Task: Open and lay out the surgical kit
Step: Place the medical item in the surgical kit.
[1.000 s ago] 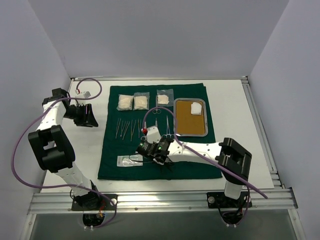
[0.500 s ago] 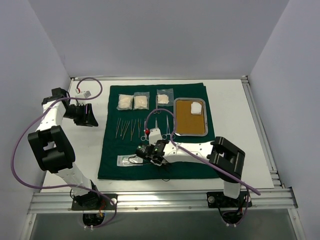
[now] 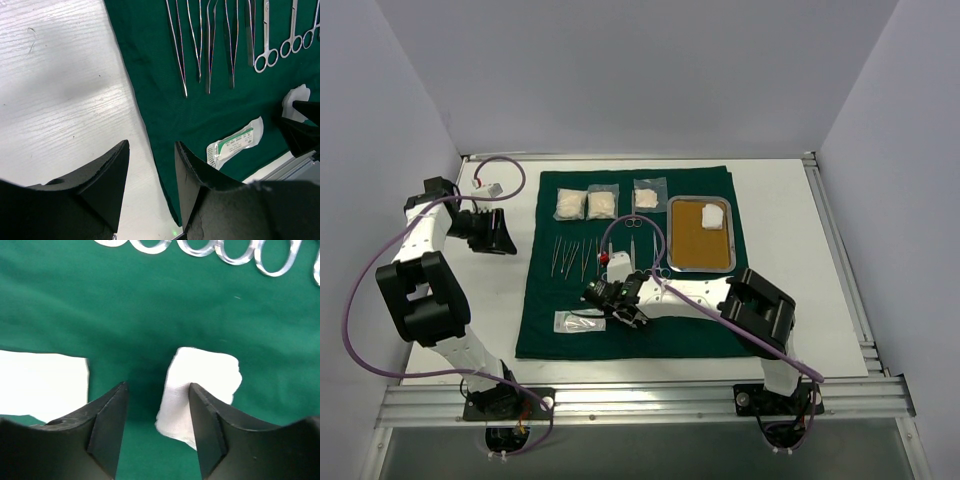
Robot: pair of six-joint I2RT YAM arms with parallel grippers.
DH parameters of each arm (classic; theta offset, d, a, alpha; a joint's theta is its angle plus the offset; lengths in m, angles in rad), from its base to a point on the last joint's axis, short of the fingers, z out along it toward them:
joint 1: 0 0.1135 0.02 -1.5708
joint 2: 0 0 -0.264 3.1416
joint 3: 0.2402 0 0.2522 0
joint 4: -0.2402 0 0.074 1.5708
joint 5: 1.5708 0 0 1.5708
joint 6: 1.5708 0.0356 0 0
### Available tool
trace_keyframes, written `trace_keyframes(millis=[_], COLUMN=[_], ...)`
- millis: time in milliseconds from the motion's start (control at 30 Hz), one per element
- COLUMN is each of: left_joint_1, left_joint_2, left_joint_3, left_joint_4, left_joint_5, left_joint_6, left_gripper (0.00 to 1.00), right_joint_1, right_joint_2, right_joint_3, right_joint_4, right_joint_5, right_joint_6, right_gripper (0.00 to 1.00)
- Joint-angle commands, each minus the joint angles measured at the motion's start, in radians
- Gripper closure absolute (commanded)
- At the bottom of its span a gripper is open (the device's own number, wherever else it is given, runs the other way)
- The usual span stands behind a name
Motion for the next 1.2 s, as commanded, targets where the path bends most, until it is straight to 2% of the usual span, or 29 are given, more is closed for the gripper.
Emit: trace_keyframes(millis=[0, 267, 433, 533, 567, 633, 667, 767, 933, 1167], left_joint_1=[-0.003, -0.003, -0.003, -0.003, -0.003, -0.003, -0.003, -0.003, -0.003, -0.003], left_joint_2=[-0.035, -0.028, -0.027, -0.027, -0.027, -0.027, -0.027, -0.027, -0.022, -0.022], left_joint_3=[0.007, 0.010, 0.005, 0.007, 0.008, 0.010, 0.010, 0.011, 0.013, 0.011], left_joint_4=[-0.010, -0.010, -0.009, -0.007, -0.009, -0.010, -0.012, -0.010, -0.010, -0.009], left_joint_5=[0.023, 0.021, 0.021, 0.018, 0.018, 0.015, 0.013, 0.010, 0.009, 0.003], left_joint_6=[0.024, 0.021, 0.018, 0.017, 0.017, 0.017, 0.017, 0.018, 0.015, 0.014], left_gripper=[0.50, 0.50, 0.50, 0.50, 0.50, 0.49, 0.50, 0.49, 0.50, 0.50], right_joint_1=[0.009, 0.007, 0.007, -0.007, -0.011, -0.021, -0.028, -0.037, -0.050, -0.054], right_joint_2=[-0.023, -0.147, -0.196, -0.201, -0.201, -0.199, -0.199, -0.201, -0.196, -0.208], right_joint_3=[0.030, 0.014, -0.021, -0.065, -0.097, -0.131, -0.162, -0.199, -0.257, -0.231], right_joint_4=[0.011, -0.075, -0.052, 0.010, 0.029, 0.064, 0.070, 0.095, 0.135, 0.113], right_joint_5=[-0.024, 0.014, 0.015, -0.018, -0.027, -0.048, -0.050, -0.062, -0.079, -0.070], right_joint_6=[-0.002, 0.013, 0.013, 0.007, 0.009, 0.019, 0.026, 0.044, 0.049, 0.026], right_gripper=[0.52, 0.52, 0.58, 0.68, 0.76, 0.82, 0.88, 0.94, 0.94, 0.93])
